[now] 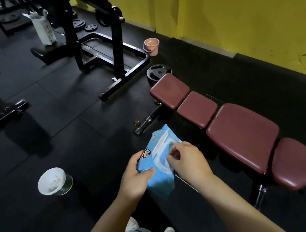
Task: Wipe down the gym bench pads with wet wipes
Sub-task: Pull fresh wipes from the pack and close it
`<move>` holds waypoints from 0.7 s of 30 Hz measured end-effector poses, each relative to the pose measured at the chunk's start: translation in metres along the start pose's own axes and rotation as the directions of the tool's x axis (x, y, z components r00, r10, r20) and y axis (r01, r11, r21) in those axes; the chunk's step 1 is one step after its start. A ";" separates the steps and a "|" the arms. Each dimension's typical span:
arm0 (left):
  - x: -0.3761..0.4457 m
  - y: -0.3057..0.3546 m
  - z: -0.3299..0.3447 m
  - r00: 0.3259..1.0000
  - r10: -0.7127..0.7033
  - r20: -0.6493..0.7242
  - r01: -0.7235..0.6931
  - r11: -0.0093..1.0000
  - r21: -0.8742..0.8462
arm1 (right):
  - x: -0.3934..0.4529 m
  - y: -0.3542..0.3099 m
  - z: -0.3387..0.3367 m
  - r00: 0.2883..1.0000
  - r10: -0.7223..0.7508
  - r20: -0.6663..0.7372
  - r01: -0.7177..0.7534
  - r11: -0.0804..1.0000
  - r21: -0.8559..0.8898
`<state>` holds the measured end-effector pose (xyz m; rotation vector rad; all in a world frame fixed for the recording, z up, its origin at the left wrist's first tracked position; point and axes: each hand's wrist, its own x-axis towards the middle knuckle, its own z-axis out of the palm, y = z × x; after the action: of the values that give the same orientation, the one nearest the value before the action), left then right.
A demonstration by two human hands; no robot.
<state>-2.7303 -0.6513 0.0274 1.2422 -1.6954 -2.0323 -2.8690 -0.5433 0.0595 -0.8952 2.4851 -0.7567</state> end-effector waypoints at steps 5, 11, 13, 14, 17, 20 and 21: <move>-0.001 -0.004 -0.001 1.000 -0.018 -0.004 0.018 1.000 0.011 | 0.000 0.003 0.000 0.998 -0.010 0.065 0.012 0.999 -0.030; -0.002 -0.008 -0.006 0.998 -0.067 -0.006 0.067 0.998 0.007 | 0.002 0.011 -0.009 0.995 0.081 0.067 -0.104 0.848 0.519; -0.002 -0.011 -0.009 0.997 -0.081 -0.014 0.081 0.997 0.006 | 0.004 0.012 -0.018 0.999 0.049 0.007 -0.045 0.830 0.555; -0.001 -0.012 -0.010 0.996 -0.089 -0.017 0.089 0.996 0.002 | 0.004 0.012 -0.022 0.999 0.030 -0.016 -0.016 0.834 0.552; 0.001 -0.012 -0.013 0.994 -0.110 -0.021 0.110 0.994 -0.012 | 0.004 0.009 -0.029 0.998 -0.013 -0.056 0.042 0.821 0.570; 0.002 -0.013 -0.015 0.994 -0.100 -0.030 0.100 0.995 -0.013 | 0.006 0.000 -0.042 0.987 0.019 -0.157 0.096 0.714 0.693; 0.001 -0.015 -0.016 0.994 -0.104 -0.043 0.104 0.994 -0.018 | 0.008 -0.002 -0.050 0.982 0.026 -0.189 0.123 0.673 0.730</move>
<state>-2.7142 -0.6586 0.0143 1.3865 -1.6238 -2.0565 -2.9000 -0.5324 0.0978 -0.5829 1.9589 -1.7674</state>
